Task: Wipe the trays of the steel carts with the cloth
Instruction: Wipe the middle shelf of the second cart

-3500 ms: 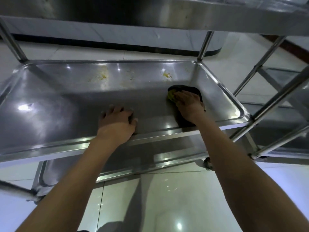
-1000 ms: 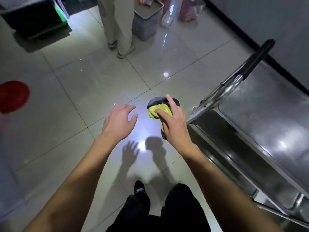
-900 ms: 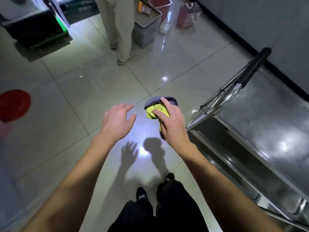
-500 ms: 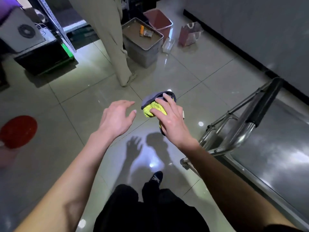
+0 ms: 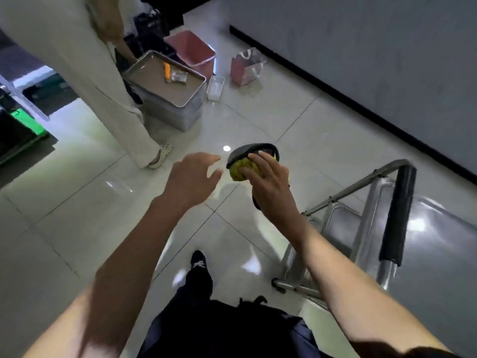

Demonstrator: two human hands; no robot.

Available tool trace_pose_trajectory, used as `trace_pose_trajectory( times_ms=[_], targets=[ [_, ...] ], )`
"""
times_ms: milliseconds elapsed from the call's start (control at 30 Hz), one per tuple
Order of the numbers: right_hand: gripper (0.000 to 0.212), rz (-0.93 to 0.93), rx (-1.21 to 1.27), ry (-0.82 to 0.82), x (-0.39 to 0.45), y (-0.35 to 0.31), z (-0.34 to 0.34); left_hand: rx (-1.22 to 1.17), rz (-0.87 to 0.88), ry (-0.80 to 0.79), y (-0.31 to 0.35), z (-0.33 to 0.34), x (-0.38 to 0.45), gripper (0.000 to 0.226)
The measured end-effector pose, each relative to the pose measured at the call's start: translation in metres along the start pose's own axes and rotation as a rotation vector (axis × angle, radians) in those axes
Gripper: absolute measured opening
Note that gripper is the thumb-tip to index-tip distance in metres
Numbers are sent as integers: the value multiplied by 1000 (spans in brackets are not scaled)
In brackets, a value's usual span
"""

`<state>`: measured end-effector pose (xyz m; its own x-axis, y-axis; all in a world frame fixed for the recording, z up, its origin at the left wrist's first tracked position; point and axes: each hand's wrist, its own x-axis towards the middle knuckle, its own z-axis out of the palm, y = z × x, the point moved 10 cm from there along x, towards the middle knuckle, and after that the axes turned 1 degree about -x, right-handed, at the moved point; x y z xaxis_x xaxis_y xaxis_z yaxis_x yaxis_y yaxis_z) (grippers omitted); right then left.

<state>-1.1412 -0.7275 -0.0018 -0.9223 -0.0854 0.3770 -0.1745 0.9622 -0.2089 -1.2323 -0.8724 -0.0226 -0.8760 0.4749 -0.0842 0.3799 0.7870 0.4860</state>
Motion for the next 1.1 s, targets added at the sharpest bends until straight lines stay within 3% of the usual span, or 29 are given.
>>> trace_pose_trajectory(
  times_ms=[133, 433, 1100],
  targets=[
    [58, 161, -64, 42, 36, 63, 7, 33, 118, -80, 30, 8, 81, 45],
    [46, 462, -177, 117, 71, 207, -11, 219, 419, -202, 143, 58, 235, 48],
    [57, 689, -352, 34, 153, 531, -34, 226, 690, -434, 342, 168, 521, 49]
  ],
)
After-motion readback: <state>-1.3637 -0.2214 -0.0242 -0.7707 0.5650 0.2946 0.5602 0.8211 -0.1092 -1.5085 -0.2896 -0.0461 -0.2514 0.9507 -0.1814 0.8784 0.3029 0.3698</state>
